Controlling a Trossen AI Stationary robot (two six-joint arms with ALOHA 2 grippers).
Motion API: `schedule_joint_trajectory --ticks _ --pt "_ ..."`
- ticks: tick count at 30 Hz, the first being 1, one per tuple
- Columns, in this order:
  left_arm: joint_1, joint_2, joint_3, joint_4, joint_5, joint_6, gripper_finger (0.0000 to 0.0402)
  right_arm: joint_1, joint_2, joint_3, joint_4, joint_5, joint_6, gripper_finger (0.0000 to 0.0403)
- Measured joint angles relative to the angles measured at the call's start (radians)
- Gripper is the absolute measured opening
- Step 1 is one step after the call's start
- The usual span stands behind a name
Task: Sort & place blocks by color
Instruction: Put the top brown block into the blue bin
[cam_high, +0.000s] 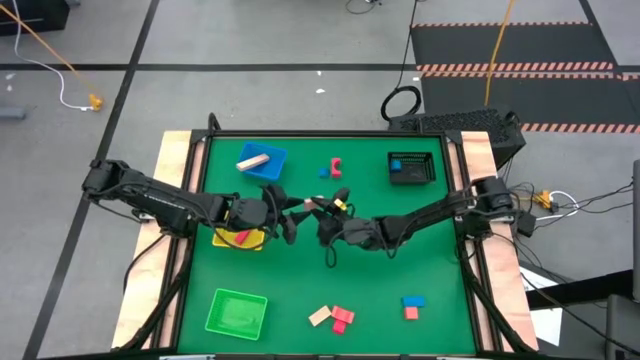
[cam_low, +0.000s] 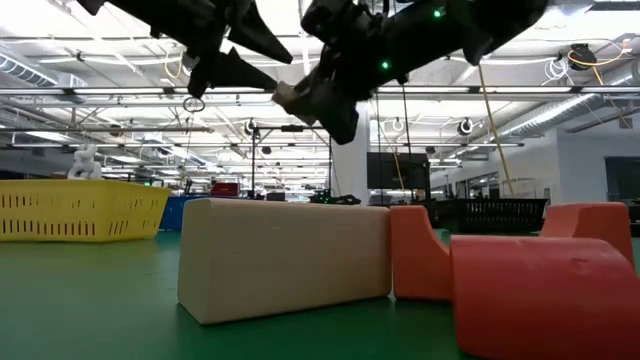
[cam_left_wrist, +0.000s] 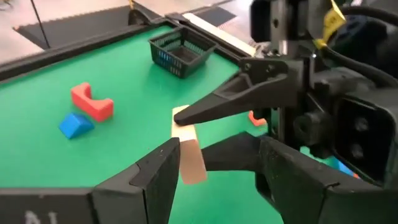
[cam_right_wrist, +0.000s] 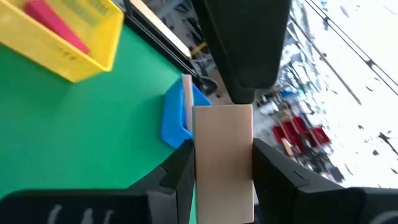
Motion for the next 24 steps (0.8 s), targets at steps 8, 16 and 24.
schedule_joint_trajectory --ticks 8,16,24 --pt "0.001 0.001 0.000 -0.039 -0.063 -0.006 0.0223 0.009 0.002 0.016 0.028 0.064 -0.023 0.0116" --pt "0.008 0.001 0.000 -0.042 -0.083 -0.002 0.0223 0.016 0.003 0.015 0.056 -0.009 -0.022 0.0117" --pt "0.008 0.006 0.001 -0.037 -0.083 -0.004 0.0193 0.016 0.003 0.015 0.073 -0.013 -0.021 0.0117"
